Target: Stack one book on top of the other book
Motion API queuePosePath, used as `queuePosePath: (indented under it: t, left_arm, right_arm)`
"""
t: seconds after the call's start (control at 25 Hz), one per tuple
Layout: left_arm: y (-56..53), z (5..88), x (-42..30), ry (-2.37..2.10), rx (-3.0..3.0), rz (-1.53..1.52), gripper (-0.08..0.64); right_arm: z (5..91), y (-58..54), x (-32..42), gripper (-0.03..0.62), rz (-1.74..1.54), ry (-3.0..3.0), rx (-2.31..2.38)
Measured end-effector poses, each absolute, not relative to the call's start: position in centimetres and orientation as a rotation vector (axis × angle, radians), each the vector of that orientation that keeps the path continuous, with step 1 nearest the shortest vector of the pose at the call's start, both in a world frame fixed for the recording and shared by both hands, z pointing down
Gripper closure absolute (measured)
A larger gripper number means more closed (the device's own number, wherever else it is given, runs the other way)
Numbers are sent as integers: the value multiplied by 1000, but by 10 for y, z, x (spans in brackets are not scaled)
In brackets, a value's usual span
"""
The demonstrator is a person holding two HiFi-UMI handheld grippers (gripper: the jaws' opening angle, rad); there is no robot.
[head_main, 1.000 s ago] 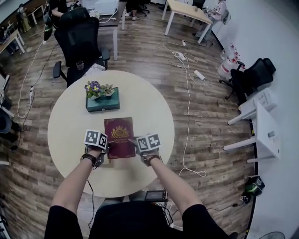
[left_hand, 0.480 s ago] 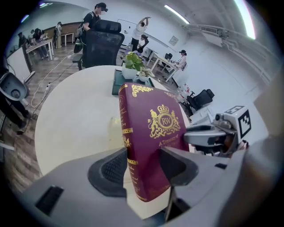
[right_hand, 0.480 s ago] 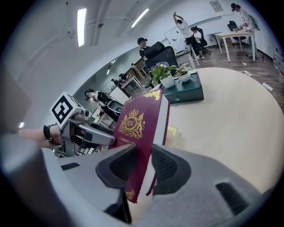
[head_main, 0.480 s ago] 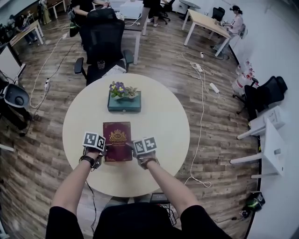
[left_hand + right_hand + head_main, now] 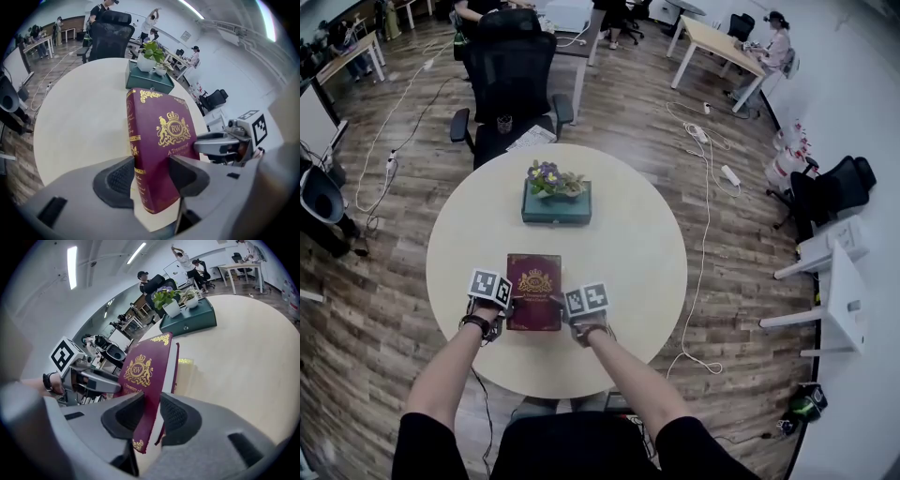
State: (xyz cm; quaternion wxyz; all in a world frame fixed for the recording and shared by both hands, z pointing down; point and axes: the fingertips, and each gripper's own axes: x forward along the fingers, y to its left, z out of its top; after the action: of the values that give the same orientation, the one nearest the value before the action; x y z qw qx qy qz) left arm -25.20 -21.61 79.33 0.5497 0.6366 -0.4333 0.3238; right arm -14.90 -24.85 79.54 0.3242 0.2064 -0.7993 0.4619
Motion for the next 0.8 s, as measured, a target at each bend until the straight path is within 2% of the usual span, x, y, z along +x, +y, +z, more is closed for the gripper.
queuePosePath:
  t: [0.8]
  left_arm:
    - [-233, 835, -249, -912, 1507, 781, 332]
  right_arm:
    - [834, -257, -144, 485, 1294, -1992, 631]
